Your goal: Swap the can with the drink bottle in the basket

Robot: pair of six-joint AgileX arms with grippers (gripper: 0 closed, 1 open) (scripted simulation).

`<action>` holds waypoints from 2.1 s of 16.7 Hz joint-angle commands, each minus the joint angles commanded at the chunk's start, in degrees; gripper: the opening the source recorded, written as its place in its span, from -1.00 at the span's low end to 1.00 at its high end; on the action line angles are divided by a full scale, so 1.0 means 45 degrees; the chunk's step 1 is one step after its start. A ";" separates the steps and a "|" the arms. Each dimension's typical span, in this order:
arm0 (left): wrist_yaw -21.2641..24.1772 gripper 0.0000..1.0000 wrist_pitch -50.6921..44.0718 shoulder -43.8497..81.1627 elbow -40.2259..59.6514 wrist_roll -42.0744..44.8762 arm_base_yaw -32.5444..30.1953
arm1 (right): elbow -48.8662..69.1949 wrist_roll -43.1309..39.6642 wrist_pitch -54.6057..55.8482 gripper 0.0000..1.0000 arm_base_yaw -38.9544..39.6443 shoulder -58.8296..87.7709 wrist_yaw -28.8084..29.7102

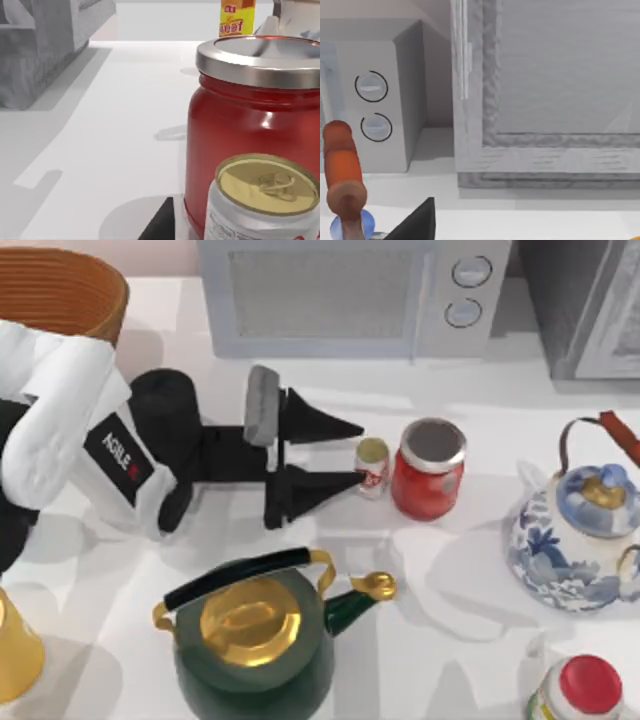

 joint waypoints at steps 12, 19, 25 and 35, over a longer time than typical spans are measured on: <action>-0.0119 1.00 -0.0045 -0.0125 -0.0122 0.0024 0.0104 | 0.0000 0.0000 0.0000 1.00 0.0000 0.0000 0.0000; -0.3786 1.00 -0.1856 -0.4723 -0.3692 0.0520 0.1149 | 0.0000 0.0000 0.0000 1.00 0.0000 0.0000 0.0000; -0.8662 1.00 -0.5420 -1.3534 -0.8479 0.0773 0.2250 | 0.0000 0.0000 0.0000 1.00 0.0000 0.0000 0.0000; -1.5046 1.00 -1.3343 -2.8686 -1.4519 0.0137 0.3697 | 0.0000 0.0000 0.0000 1.00 0.0000 0.0000 0.0000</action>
